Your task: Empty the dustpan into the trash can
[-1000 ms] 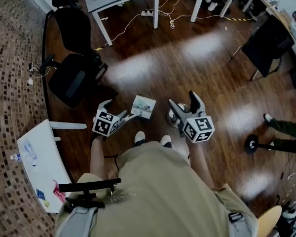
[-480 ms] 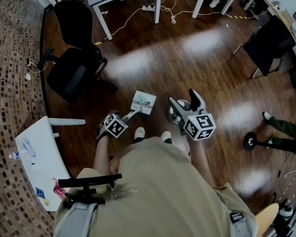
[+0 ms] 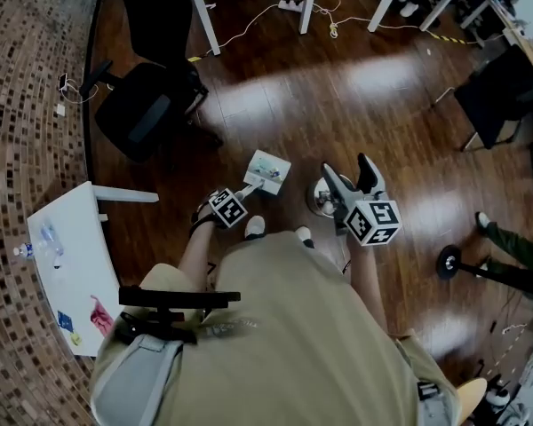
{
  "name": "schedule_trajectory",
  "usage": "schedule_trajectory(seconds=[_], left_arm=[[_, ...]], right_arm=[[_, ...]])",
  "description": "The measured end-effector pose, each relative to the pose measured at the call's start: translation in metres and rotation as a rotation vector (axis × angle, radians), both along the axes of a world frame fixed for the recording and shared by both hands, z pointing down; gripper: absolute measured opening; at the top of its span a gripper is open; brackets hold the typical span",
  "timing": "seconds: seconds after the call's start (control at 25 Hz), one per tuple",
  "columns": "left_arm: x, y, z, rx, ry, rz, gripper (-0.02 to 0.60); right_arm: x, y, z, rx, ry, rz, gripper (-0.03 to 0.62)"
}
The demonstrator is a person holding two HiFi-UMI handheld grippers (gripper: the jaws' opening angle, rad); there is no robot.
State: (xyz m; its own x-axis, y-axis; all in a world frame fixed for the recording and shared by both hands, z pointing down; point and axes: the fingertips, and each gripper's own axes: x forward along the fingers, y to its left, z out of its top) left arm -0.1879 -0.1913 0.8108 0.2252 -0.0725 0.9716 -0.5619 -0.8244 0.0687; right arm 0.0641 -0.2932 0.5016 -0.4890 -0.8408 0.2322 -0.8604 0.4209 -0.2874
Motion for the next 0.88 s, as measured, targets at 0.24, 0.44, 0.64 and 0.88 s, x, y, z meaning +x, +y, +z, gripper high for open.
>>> schedule_trajectory(seconds=[0.24, 0.44, 0.64, 0.88], left_arm=[[-0.014, 0.014, 0.025, 0.051, -0.105, -0.034, 0.144], [-0.021, 0.015, 0.027, 0.093, -0.112, -0.037, 0.121], [-0.028, 0.019, 0.027, 0.104, -0.108, -0.046, 0.117], [-0.026, 0.024, 0.026, 0.093, -0.102, -0.047, 0.127]], right_arm=[[0.001, -0.001, 0.003, -0.007, -0.003, 0.006, 0.439], [0.004, -0.004, 0.006, -0.011, -0.016, 0.008, 0.439], [0.001, -0.005, 0.006, -0.018, -0.037, 0.011, 0.439], [0.002, -0.003, 0.006, -0.014, -0.048, 0.028, 0.439]])
